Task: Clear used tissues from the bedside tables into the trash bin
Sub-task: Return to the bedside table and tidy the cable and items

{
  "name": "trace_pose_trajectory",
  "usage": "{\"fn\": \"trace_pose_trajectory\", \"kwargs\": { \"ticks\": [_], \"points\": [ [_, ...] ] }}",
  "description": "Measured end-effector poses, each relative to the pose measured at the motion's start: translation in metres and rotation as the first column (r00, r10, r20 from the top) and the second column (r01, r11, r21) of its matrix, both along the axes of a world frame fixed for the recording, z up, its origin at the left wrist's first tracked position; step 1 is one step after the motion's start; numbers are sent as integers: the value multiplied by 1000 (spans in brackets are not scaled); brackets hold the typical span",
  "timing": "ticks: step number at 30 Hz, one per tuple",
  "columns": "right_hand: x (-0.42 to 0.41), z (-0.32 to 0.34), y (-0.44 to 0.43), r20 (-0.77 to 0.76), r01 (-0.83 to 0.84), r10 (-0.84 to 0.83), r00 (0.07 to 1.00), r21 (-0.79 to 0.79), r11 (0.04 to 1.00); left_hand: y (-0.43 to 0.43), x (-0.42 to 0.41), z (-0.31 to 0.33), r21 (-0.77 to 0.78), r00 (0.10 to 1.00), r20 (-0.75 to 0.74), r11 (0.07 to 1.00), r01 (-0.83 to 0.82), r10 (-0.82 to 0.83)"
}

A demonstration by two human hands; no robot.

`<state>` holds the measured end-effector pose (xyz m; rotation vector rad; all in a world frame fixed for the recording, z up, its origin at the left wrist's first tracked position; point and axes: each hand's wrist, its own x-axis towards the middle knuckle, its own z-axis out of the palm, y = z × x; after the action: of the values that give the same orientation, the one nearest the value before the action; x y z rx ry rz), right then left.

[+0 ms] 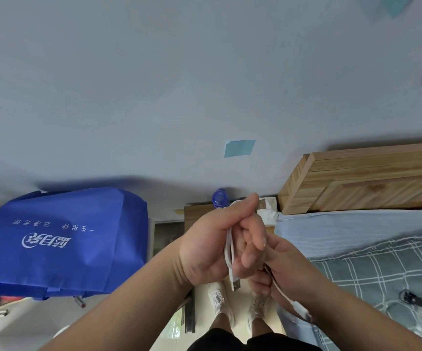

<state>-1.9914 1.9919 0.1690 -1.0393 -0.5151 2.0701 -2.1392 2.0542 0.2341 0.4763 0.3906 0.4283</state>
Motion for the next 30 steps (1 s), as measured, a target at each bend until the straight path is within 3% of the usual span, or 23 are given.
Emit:
{"fn": "trace_pose_trajectory", "kwargs": {
  "ticks": [2, 4, 6, 9, 11, 14, 16, 20, 24, 26, 28, 30],
  "points": [
    [6, 5, 1, -43, -14, 16, 999, 52, 999, 3, -6, 3, 0, 1000, 26, 1000, 10, -10],
    [14, 13, 3, -8, -25, 26, 1000, 124, 992, 8, -12, 4, 76, 989, -149, 997, -1, 13],
    [20, 21, 4, 197, -88, 44, 979, 224, 970, 8, -15, 6, 203, 911, -402, 979, -10, 92],
    [21, 26, 6, 387, -128, 19, 922, 258, 958, 1, -9, 4, 283, 829, -523, 958, -49, 198],
    [22, 29, 9, 430, -131, 9, 903, 255, 958, -4, -2, 3, 360, 741, -604, 930, -75, 293],
    [31, 34, 16, 464, -130, -16, 886, 280, 951, -3, -2, -3, 534, 513, -711, 844, -51, 482],
    [37, 36, 20, 459, -123, -17, 888, 273, 954, -1, -5, -3, 540, 511, -693, 836, -101, 509],
    [30, 29, 23, 326, -64, 0, 945, 187, 980, 2, 7, 9, 291, 720, -439, 843, -452, 537],
    [11, 22, 15, 219, 29, -41, 975, 57, 998, 16, 16, 20, 72, 705, -314, 756, -650, 636],
    [2, 24, 9, 308, 28, -60, 949, 109, 994, 19, 20, 23, -52, 719, -277, 737, -674, 637],
    [-5, 27, 4, 535, -113, -43, 844, 256, 960, 19, 25, 21, -133, 716, -234, 707, -694, 658],
    [-10, 32, 4, 637, -240, -13, 770, 308, 921, 17, 30, 14, -68, 675, -233, 681, -729, 700]
  ]
}}
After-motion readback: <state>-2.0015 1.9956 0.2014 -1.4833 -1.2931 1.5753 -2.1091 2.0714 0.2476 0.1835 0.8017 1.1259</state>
